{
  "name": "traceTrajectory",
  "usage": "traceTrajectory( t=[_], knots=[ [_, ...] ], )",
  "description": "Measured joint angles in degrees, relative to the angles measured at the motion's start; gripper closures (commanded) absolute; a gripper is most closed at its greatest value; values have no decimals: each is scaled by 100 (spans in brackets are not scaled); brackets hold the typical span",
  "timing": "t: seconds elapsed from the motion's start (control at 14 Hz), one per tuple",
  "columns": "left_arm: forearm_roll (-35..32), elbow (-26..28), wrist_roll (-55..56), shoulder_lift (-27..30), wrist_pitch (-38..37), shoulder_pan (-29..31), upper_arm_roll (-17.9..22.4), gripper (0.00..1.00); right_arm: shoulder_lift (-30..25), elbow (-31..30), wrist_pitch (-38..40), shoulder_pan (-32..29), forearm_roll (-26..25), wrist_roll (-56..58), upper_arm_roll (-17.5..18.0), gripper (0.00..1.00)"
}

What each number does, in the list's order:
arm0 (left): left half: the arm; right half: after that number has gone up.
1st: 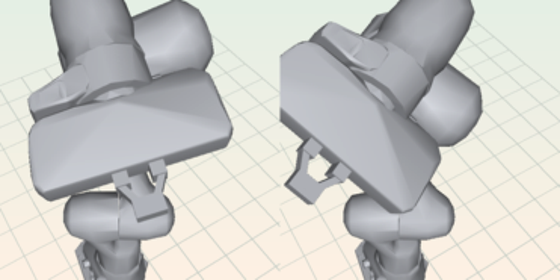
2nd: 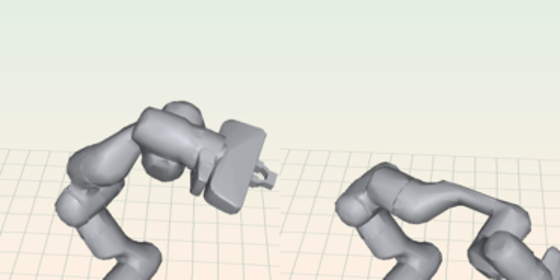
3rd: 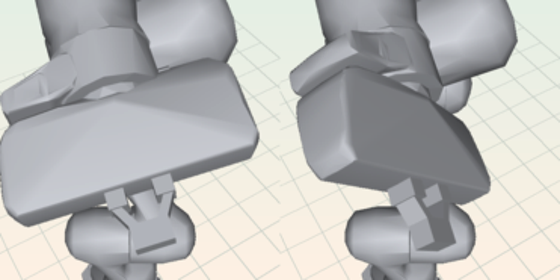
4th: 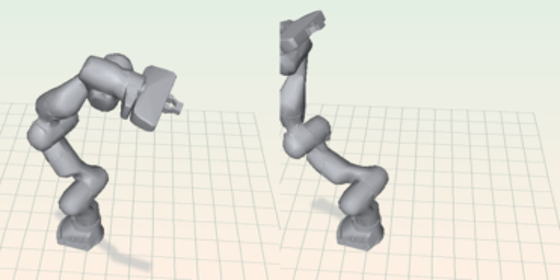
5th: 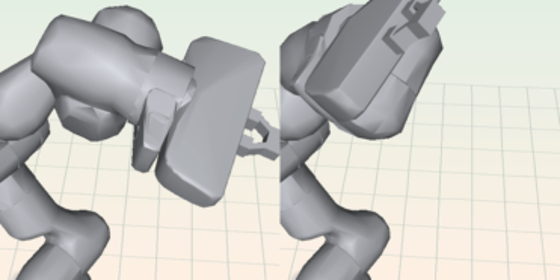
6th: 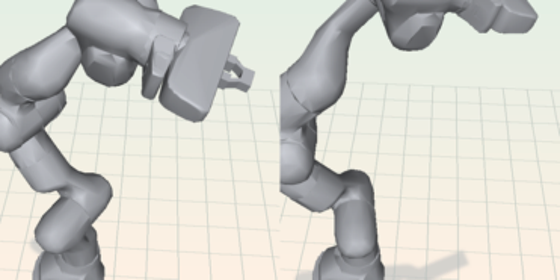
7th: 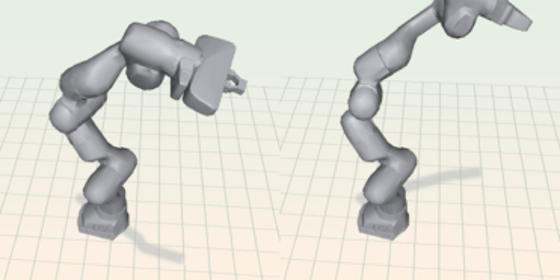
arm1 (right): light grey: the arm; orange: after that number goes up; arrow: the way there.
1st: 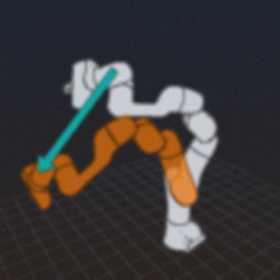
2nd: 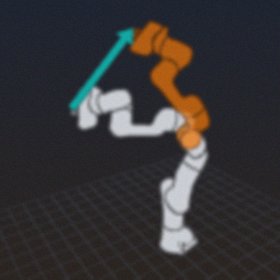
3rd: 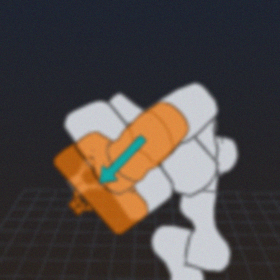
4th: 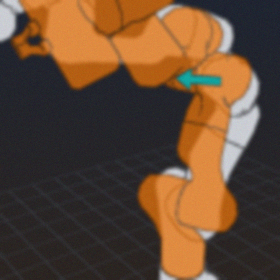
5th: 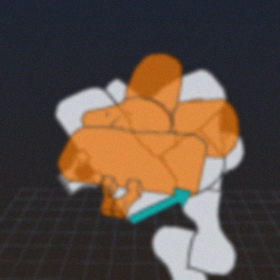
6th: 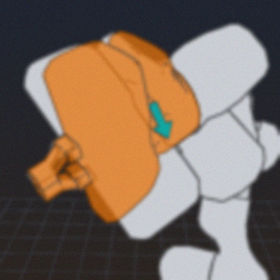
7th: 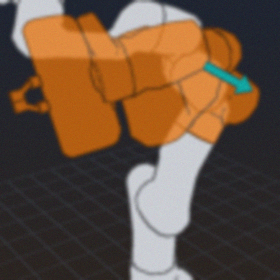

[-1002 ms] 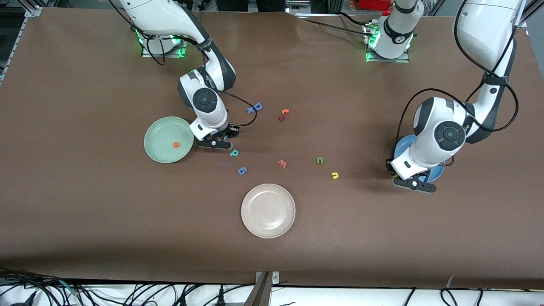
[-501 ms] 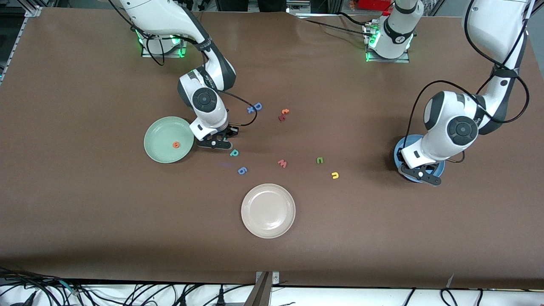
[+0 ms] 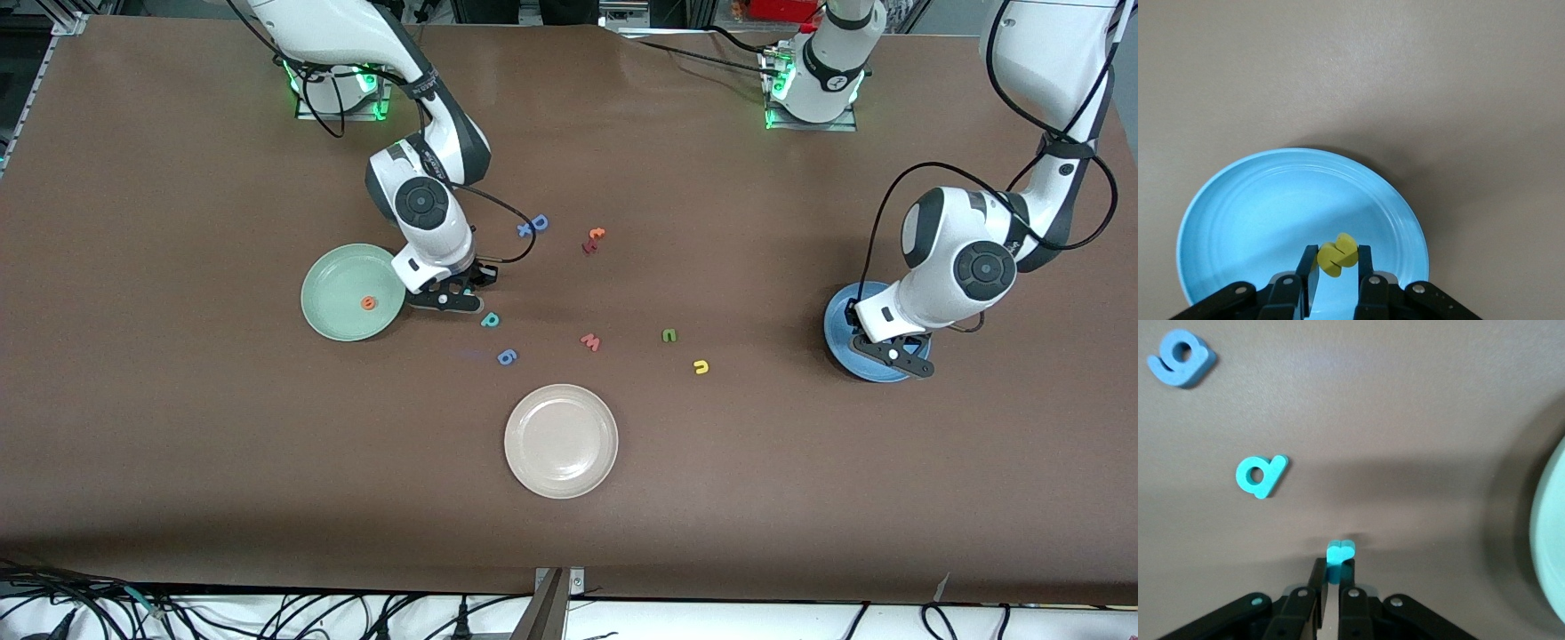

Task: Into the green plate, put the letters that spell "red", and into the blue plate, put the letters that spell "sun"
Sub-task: 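Drop the yellow 2 on the blue plate and teal letter on the mint plate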

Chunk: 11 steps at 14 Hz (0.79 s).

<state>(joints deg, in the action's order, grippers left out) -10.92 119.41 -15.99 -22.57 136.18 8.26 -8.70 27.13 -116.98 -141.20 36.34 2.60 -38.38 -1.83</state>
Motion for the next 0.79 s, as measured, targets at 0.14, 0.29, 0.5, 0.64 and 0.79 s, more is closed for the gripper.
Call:
traceTrajectory(
  t=[0.14,0.29,0.5,0.64,0.79],
  knots=[
    [0,70,-1,-56,145,2,38,54,-122,36,279,2,0,43,-136,100],
    [0,76,-3,-107,207,5,45,36,-294,74,710,-3,0,362,-452,100],
    [0,76,-3,-138,236,5,45,37,-490,74,1213,-23,0,1007,-951,100],
    [0,70,31,-131,238,4,44,37,-556,53,1471,-23,0,1445,-1260,100],
    [1,30,352,-98,229,-21,10,37,-583,-33,1559,-31,0,1932,-1629,100]
  ],
)
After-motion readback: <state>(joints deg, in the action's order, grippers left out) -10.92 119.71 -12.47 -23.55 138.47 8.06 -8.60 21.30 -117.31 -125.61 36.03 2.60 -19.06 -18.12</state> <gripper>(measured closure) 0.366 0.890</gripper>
